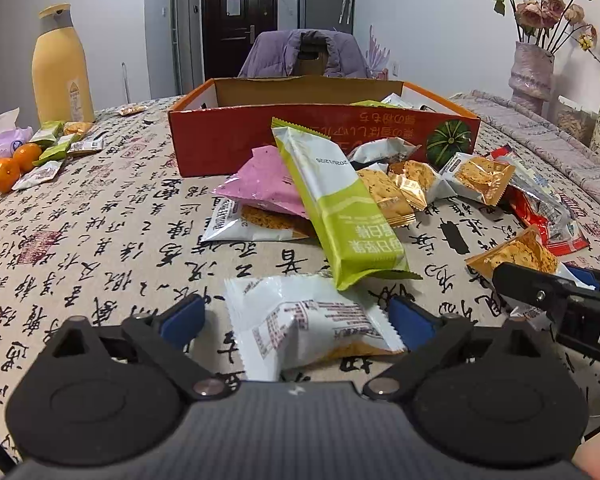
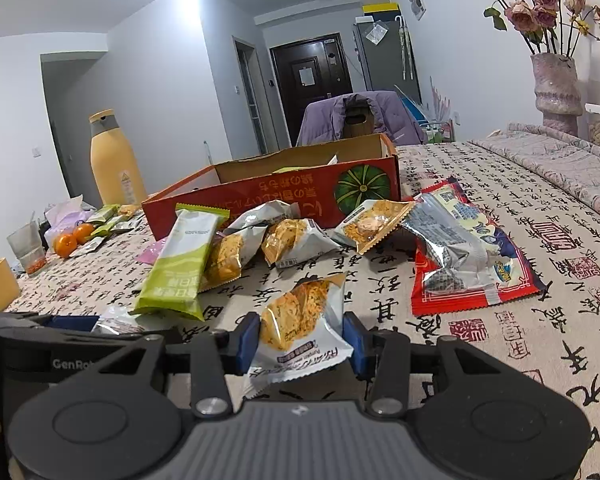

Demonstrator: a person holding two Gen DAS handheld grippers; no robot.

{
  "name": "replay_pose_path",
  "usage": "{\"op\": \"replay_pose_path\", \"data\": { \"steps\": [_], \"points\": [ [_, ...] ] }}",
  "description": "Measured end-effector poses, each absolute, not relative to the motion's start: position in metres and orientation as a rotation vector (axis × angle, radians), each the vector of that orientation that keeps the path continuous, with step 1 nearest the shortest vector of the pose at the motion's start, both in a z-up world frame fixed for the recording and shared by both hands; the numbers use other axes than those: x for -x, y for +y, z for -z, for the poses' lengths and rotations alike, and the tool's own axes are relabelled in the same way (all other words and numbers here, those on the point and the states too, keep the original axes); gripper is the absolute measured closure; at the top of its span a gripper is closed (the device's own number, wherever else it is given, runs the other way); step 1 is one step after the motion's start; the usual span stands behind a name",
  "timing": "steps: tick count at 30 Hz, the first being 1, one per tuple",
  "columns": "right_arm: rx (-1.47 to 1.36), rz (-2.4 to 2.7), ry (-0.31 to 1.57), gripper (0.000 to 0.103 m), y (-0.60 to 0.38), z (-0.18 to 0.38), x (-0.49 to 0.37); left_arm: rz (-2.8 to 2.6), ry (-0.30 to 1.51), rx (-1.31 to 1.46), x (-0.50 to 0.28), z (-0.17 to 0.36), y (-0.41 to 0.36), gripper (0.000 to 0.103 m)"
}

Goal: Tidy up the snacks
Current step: 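Grasp the white packet with the left tool while the right tool grasps a gold cookie packet, then carry the white packet and cookie packet over the cardboard box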

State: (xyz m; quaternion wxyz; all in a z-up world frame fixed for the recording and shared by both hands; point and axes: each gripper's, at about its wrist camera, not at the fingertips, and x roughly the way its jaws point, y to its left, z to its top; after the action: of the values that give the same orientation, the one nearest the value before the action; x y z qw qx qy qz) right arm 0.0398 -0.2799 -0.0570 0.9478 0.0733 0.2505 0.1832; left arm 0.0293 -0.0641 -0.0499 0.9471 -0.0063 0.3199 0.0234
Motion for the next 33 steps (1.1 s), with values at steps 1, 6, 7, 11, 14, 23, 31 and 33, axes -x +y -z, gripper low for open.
{"op": "replay_pose_path", "data": {
  "steps": [1, 6, 7, 11, 14, 23, 31, 33],
  "points": [
    [-0.149, -0.373, 0.51, 0.059, -0.28, 0.057, -0.039, -0.046, 0.647, 0.013, -0.028, 0.05, -0.063, 0.009],
    [-0.141, -0.375, 0.509, 0.059, -0.277, 0.056, -0.037, -0.036, 0.622, 0.012, -0.022, 0.048, -0.056, 0.027],
    [-0.139, -0.375, 0.509, 0.059, -0.276, 0.055, -0.036, -0.031, 0.617, 0.014, -0.02, 0.048, -0.054, 0.029],
    [-0.129, -0.377, 0.506, 0.059, -0.273, 0.054, -0.033, -0.017, 0.602, 0.016, -0.016, 0.048, -0.049, 0.035],
    [-0.124, -0.374, 0.504, 0.059, -0.272, 0.052, -0.032, -0.017, 0.599, 0.02, -0.014, 0.048, -0.046, 0.038],
    [-0.109, -0.366, 0.49, 0.059, -0.27, 0.046, -0.03, -0.029, 0.568, 0.033, -0.01, 0.038, -0.034, 0.038],
    [-0.091, -0.36, 0.449, 0.059, -0.266, 0.031, -0.039, -0.027, 0.495, 0.027, -0.018, 0.012, -0.026, 0.038],
    [-0.088, -0.355, 0.438, 0.059, -0.265, 0.027, -0.045, -0.022, 0.482, 0.029, -0.023, 0.007, -0.025, 0.038]
  ]
}}
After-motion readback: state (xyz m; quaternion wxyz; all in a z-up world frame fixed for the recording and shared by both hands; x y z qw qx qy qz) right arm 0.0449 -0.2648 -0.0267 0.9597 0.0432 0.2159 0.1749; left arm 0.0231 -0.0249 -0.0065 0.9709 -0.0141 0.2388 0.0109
